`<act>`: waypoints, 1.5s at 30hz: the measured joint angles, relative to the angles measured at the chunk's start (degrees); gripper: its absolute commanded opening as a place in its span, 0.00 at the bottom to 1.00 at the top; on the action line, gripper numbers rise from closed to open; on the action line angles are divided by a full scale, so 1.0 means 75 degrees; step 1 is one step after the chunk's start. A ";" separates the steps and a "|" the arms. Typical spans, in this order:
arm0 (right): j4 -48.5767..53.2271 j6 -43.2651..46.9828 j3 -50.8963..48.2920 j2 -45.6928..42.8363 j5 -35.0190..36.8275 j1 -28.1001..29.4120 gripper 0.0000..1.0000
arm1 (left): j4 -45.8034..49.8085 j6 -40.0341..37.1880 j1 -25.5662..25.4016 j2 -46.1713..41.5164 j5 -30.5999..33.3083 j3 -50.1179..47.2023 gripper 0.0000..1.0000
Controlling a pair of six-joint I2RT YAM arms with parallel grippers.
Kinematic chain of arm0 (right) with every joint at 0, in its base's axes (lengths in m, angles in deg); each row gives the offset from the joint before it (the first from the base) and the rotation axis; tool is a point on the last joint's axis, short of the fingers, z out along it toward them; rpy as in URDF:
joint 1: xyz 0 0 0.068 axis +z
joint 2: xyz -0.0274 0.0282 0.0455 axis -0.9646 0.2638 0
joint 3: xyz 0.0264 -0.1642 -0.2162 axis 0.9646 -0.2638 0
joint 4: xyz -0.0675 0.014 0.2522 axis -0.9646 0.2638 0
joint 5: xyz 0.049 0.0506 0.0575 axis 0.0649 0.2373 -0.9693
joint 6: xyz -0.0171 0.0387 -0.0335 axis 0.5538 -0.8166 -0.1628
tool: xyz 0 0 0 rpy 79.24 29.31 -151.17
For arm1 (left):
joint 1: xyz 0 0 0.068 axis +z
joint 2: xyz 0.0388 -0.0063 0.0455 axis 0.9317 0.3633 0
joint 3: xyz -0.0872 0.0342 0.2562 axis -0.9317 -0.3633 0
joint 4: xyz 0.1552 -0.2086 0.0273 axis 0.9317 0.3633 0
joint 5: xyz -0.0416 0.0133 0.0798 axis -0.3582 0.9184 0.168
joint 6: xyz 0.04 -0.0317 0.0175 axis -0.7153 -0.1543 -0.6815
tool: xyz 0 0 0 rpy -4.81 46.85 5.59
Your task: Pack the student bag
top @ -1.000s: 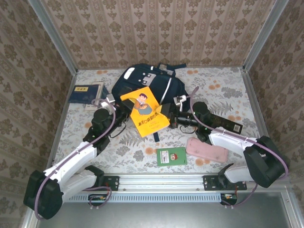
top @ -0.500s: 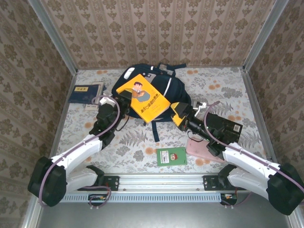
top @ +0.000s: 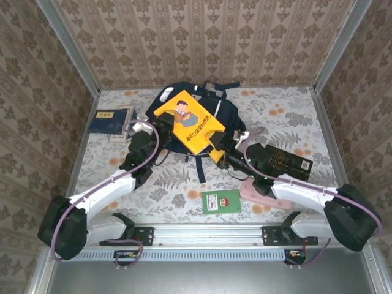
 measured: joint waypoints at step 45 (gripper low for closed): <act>0.7166 0.3325 0.0356 -0.2841 -0.1816 -0.5630 0.00 | 0.5773 -0.6889 0.0533 0.5939 -0.4511 0.6916 0.57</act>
